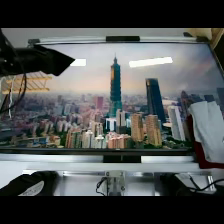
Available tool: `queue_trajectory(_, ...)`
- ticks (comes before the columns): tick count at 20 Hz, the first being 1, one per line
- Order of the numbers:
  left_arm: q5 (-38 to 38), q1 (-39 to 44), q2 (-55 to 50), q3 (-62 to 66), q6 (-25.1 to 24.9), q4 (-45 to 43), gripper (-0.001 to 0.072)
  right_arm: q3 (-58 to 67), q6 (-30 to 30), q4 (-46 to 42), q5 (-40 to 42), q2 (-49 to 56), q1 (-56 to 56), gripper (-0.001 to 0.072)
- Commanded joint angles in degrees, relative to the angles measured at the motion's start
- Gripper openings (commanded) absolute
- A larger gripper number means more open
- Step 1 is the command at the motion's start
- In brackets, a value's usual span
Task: Fold the shirts.
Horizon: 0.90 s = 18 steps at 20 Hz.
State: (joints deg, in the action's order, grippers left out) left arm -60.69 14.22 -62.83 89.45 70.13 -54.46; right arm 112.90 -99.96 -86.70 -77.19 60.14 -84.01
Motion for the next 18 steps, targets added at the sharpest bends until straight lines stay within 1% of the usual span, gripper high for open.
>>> queue_trajectory(1,-2.5,0.0,-0.9,-0.2,0.3,-0.1,0.0607,-0.1,5.4,7.3,-17.7,-0.9,0.0,0.0467)
queue_trajectory(2,-4.1,0.0,-1.5,-0.2,0.3,-0.5,0.0606,-0.1,6.4,11.0,-20.9,-0.5,0.0,0.0467)
queue_trajectory(4,-8.5,0.0,-2.6,-0.2,3.4,-4.6,0.0606,-2.0,7.5,16.1,-25.3,-0.1,3.4,0.0467)
queue_trajectory(6,-15.3,0.0,-3.8,-0.2,7.9,-12.4,0.0606,-7.2,8.0,17.8,-29.4,-0.2,11.8,0.0467)
queue_trajectory(8,-22.6,0.0,-5.1,-0.3,12.2,-21.5,0.0606,-15.2,7.9,17.8,-29.2,-1.7,24.0,0.0467)
queue_trajectory(9,-25.3,0.0,-5.6,-0.6,13.2,-25.7,0.0606,-19.9,7.5,17.2,-28.3,-2.5,31.0,0.0467)
queue_trajectory(11,-26.4,0.0,-5.7,-3.0,15.9,-31.3,0.0606,-28.3,6.3,16.4,-25.0,-3.3,44.4,0.0467)
queue_trajectory(12,-26.4,0.0,-5.7,-4.9,18.4,-31.6,0.0607,-31.7,5.1,16.0,-23.5,-3.3,50.6,0.0467)
queue_trajectory(14,-26.4,0.2,-5.7,-11.0,23.7,-30.7,0.0607,-38.1,4.7,14.4,-19.7,-3.3,61.5,0.0467)
queue_trajectory(16,-27.2,0.2,-5.7,-19.5,28.8,-30.6,0.0608,-43.5,4.7,13.7,-15.5,-3.1,66.5,0.0467)
queue_trajectory(18,-26.1,0.2,-5.6,-25.7,29.2,-30.1,0.0608,-47.1,5.8,13.3,-11.4,-3.1,70.8,0.0467)
